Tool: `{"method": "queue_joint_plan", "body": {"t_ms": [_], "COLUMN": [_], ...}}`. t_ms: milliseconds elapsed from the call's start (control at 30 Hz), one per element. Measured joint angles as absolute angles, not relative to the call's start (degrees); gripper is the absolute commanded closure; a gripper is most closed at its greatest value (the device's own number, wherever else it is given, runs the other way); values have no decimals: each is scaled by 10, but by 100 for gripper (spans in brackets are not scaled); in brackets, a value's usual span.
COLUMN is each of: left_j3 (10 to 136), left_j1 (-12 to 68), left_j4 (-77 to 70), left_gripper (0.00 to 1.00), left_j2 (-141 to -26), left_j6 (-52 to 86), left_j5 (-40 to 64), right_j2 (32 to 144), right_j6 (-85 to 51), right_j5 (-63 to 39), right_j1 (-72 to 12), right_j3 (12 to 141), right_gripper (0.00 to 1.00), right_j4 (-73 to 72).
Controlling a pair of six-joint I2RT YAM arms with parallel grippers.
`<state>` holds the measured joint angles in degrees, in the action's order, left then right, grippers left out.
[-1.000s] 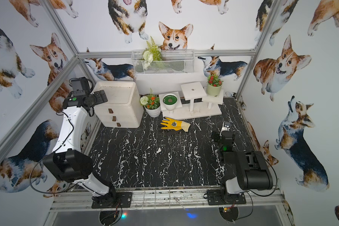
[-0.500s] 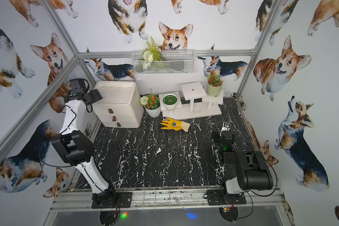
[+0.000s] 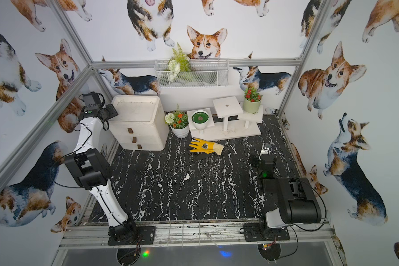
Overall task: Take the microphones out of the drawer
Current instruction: Move the storage box to the center of the board.
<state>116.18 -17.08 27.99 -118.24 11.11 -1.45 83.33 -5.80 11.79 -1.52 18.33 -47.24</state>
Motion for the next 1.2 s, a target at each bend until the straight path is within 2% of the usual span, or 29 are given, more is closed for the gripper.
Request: {"method": "queue_joint_plan", "body": {"t_ms": [200, 333, 533, 800, 1200], "left_j3": [1127, 1087, 1017, 947, 785], "left_j1": [-165, -163, -159, -157, -140], "left_j4": [249, 223, 209, 231, 310], "left_gripper": [67, 69, 84, 88, 85], "left_j2": [-1166, -1143, -1088, -1014, -823], "left_j6": [54, 44, 43, 63, 117], "left_j5": [3, 18, 26, -5, -55], "right_j2": [833, 833, 833, 833, 833], "right_j6": [-58, -58, -58, -58, -58], "right_j5": [118, 118, 118, 118, 118], "right_j1": [-15, -15, -15, -15, -15], "right_j3": [183, 183, 183, 183, 183], "right_gripper": [0, 0, 0, 0, 0], "right_j4": [-472, -472, -472, -472, -472]}}
